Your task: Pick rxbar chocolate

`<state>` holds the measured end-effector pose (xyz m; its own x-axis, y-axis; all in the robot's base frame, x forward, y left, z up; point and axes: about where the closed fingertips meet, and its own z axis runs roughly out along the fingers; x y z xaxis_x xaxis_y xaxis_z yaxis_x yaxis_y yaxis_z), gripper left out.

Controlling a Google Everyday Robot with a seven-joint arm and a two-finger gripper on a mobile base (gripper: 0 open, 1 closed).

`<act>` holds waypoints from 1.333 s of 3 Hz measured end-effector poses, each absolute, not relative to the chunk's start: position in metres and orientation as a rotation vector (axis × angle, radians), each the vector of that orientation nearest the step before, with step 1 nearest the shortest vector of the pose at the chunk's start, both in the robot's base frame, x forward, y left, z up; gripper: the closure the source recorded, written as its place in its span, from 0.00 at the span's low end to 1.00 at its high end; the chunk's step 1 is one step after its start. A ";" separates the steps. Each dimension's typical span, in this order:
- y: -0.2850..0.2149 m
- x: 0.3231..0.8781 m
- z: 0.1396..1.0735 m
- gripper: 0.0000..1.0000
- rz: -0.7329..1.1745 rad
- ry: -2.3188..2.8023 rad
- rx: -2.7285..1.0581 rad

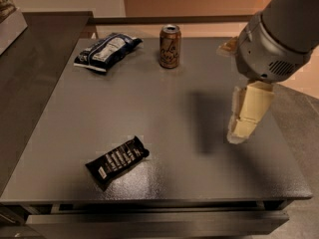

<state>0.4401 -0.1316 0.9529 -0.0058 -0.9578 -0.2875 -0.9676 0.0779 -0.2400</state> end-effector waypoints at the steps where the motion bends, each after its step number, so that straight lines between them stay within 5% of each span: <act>1: -0.095 0.444 0.931 0.00 0.091 1.926 -2.011; 4: -0.005 0.427 0.873 0.00 0.257 1.712 -2.287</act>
Offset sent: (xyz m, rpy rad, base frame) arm -0.0007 0.1114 -0.0710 -0.0022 0.1215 0.3146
